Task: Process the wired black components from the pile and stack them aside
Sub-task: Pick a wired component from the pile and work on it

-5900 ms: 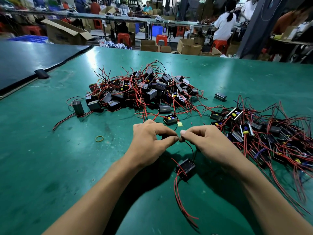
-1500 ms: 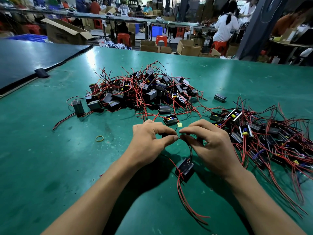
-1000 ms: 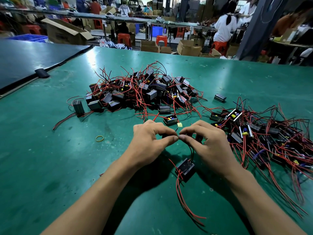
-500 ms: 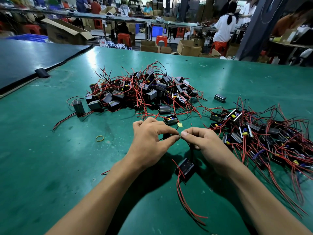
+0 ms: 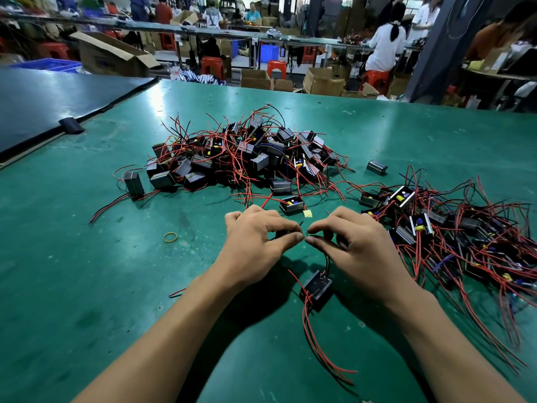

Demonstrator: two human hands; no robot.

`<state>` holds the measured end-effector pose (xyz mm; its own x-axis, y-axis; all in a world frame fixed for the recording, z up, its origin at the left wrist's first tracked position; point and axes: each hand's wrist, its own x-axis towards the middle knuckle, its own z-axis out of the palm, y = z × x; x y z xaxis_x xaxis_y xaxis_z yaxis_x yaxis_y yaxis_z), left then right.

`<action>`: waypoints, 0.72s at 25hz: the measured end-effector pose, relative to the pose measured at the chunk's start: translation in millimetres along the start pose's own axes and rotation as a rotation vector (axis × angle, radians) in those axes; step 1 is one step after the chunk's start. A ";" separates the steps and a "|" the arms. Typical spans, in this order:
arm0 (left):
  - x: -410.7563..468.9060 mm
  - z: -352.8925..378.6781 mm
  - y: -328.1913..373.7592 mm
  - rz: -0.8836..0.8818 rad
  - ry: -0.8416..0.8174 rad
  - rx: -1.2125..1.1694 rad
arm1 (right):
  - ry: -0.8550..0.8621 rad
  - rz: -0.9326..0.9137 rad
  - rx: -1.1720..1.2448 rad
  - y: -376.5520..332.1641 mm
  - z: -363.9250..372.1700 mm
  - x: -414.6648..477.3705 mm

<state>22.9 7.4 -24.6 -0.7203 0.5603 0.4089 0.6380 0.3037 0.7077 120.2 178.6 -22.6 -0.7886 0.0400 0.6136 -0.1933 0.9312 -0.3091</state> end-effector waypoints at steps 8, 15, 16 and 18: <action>0.0 1.5 5.8 0.017 0.023 -0.024 | -0.024 0.352 0.351 -9.2 6.1 2.9; 0.9 -7.5 0.4 -0.142 -0.051 0.181 | 0.096 0.599 0.354 -1.2 9.3 3.1; 0.5 -7.3 0.5 -0.171 -0.081 0.253 | 0.110 0.602 0.351 0.1 8.8 2.9; -0.7 -6.6 1.4 -0.218 -0.099 0.298 | 0.117 0.582 0.354 -0.2 8.9 1.2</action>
<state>22.6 2.3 -20.1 -0.8274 0.5251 0.1990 0.5342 0.6268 0.5673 114.1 175.2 -28.3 -0.7577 0.5545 0.3440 0.0479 0.5730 -0.8182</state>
